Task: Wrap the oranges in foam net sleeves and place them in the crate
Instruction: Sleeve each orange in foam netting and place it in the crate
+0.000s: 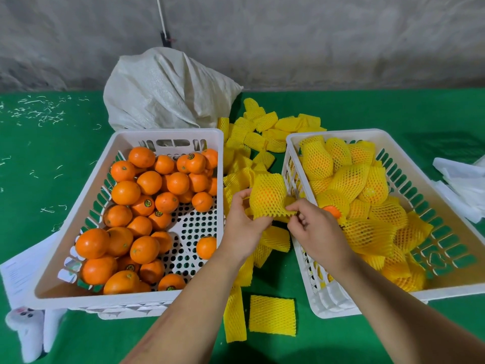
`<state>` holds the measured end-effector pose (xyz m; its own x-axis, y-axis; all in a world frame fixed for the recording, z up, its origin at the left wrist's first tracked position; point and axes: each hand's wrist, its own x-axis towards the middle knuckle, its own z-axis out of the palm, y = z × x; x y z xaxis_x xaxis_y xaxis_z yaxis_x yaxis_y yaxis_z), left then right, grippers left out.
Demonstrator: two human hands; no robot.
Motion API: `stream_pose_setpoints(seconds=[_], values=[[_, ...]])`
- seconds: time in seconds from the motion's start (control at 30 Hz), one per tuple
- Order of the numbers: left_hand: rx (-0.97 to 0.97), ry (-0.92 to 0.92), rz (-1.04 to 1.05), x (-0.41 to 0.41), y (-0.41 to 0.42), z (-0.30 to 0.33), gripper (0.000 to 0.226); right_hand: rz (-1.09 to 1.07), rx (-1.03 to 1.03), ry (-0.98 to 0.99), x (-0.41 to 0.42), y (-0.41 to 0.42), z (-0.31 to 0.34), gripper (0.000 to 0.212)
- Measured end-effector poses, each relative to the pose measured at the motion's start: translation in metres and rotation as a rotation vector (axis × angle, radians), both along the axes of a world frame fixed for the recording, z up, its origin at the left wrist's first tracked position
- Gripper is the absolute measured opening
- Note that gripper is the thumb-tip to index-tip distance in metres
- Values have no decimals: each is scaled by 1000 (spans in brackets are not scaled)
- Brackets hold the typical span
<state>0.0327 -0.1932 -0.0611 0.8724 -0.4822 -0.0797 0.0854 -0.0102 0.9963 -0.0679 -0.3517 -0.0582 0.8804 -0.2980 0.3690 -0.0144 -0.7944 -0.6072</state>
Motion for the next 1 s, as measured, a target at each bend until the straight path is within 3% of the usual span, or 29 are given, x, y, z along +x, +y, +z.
stream_pose_setpoints(seconds=[0.17,0.27,0.47,0.6,0.67,0.77,0.83,1.0], values=[[10,-38,-136,2,1,-4,76,-29,148,114,5,0,5,42],[22,-98,-147,1,1,-3,79,-22,31,189,6,2,5,46],[-28,-148,19,2,1,-5,70,0,-123,209,6,7,8,41],[-11,-176,78,6,2,-8,73,26,168,176,1,8,15,63],[51,-260,8,4,1,-8,77,-9,291,178,1,5,20,74],[210,-446,-136,-5,1,-11,85,-42,178,314,2,9,28,98],[233,-507,-158,-11,3,-10,87,-43,139,330,1,14,29,98],[80,-462,-167,-11,22,9,78,-127,555,51,-32,17,26,99]])
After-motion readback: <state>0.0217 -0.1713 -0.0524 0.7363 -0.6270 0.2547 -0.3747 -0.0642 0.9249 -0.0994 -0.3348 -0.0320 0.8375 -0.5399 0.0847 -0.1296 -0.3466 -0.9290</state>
